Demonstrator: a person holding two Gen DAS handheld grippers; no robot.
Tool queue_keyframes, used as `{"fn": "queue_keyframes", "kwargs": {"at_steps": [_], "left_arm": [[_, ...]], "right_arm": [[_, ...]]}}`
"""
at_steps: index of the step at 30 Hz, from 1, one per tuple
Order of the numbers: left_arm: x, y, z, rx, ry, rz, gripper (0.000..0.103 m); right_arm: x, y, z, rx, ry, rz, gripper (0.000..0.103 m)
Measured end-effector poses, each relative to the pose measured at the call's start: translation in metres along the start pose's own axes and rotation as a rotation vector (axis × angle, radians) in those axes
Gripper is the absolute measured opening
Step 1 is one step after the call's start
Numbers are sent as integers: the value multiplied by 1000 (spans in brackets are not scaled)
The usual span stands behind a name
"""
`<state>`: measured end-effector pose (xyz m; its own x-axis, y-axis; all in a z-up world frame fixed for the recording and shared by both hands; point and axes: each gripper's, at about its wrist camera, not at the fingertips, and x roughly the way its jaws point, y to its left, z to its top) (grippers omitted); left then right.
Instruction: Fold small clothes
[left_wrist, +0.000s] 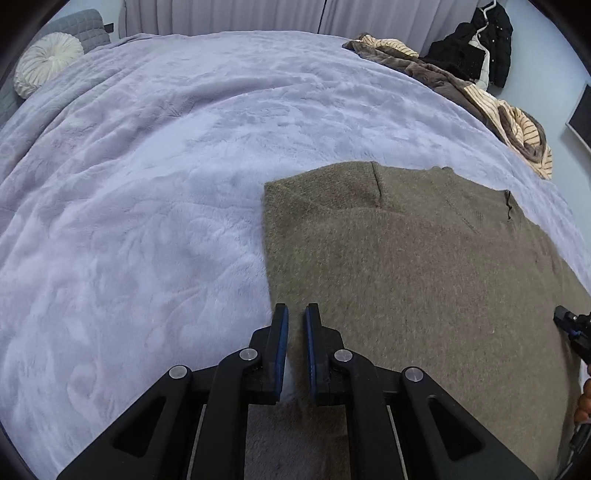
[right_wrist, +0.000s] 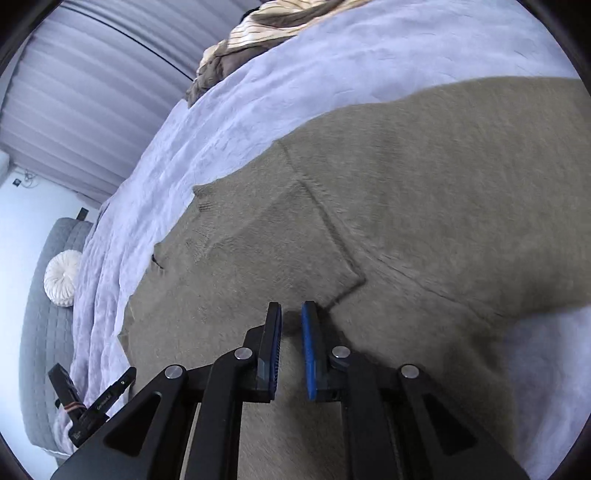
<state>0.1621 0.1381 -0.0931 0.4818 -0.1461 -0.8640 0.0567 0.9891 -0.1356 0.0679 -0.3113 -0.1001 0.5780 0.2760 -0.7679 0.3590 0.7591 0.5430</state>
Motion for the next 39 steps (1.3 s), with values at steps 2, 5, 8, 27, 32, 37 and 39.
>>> {"fn": "queue_keyframes", "kwargs": {"at_steps": [2, 5, 8, 27, 32, 37, 39], "left_arm": [[-10, 1, -4, 0, -2, 8, 11], [-27, -2, -12, -15, -11, 0, 11], [-45, -15, -22, -17, -16, 32, 53], [-80, -85, -95, -164, 67, -166, 103], [-81, -109, -107, -149, 97, -220, 103], [-79, -146, -111, -70, 136, -210, 103], [-76, -161, -110, -39, 151, -197, 103]], "right_arm": [[-10, -6, -3, 8, 2, 34, 14], [-24, -13, -11, 25, 1, 68, 23], [-41, -15, -23, 26, 0, 107, 46], [-134, -98, -56, 212, -135, 211, 65], [-172, -145, -44, 258, -263, 153, 78], [-196, -184, -24, 329, -316, 112, 78], [-201, -195, -15, 357, -335, 95, 78]]}}
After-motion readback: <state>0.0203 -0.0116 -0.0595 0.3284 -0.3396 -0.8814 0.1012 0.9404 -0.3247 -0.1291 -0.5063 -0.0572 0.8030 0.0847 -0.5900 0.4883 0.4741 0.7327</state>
